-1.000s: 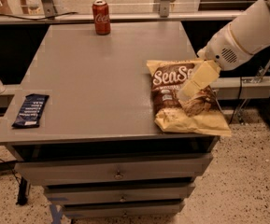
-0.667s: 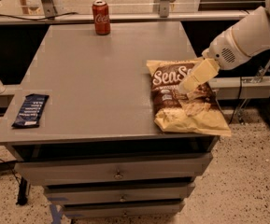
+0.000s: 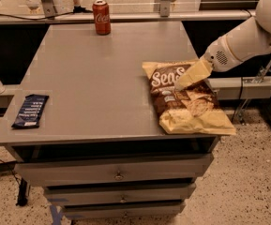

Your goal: Move brown chip bag near rxbar blueberry

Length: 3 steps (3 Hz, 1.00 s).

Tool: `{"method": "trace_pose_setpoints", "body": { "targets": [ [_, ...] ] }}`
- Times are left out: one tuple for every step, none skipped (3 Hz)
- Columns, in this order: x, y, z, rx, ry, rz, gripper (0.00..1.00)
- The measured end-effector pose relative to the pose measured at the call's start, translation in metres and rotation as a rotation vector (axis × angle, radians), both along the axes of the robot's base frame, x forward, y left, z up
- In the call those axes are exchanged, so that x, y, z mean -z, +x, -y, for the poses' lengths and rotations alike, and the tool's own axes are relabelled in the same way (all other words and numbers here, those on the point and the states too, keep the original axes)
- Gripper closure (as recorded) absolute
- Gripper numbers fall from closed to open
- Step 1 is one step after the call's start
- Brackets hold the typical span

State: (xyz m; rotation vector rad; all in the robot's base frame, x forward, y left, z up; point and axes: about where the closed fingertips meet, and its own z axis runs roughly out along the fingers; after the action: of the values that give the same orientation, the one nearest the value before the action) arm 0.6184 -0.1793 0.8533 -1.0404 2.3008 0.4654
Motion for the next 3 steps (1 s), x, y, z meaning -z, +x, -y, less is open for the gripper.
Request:
{"method": "trace_pose_setpoints", "body": {
  "targets": [
    [-0.002, 0.007, -0.004, 0.009, 0.020, 0.007, 0.40],
    [-0.020, 0.007, -0.014, -0.009, 0.046, 0.037, 0.64],
    [-0.043, -0.002, -0.047, -0.082, 0.076, 0.063, 0.88]
  ]
}}
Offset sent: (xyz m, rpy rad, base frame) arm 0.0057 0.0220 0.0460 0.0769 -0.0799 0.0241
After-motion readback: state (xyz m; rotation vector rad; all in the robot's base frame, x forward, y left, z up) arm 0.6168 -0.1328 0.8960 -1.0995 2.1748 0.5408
